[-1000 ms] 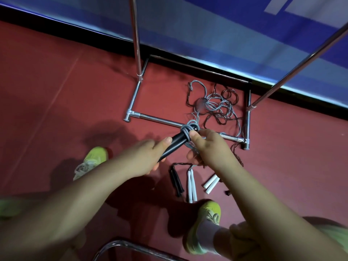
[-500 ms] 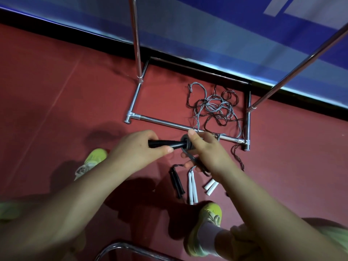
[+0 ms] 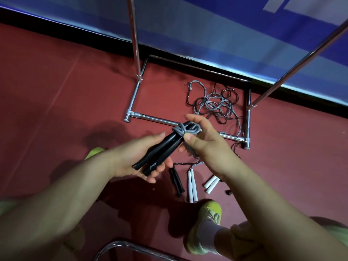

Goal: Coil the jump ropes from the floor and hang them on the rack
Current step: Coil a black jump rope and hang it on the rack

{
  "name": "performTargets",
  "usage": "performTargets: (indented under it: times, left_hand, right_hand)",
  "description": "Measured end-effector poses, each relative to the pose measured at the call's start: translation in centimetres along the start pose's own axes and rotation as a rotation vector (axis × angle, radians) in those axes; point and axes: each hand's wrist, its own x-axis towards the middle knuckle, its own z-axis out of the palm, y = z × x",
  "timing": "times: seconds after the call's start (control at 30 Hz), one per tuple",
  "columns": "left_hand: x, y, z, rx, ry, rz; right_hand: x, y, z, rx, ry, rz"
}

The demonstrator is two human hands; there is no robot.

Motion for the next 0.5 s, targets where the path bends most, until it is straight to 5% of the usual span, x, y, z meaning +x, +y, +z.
performTargets:
  times: [0.2, 0.4, 0.5]
  left_hand:
    - [0.3, -0.4, 0.1, 0.052, 0.069, -0.022]
    - [1.0, -0.7, 1.3, 0.183, 0.354, 0.025]
    - [0.8, -0.7, 1.5, 0.436, 0.517, 0.12]
  right_hand:
    - [0.8, 1.2, -0.3, 0.123, 0.017, 0.241]
    - [0.6, 1.1, -0.9, -0.197, 0.005, 0.254]
    - [0.8, 1.7, -0.7, -0.286, 0.043, 0.236]
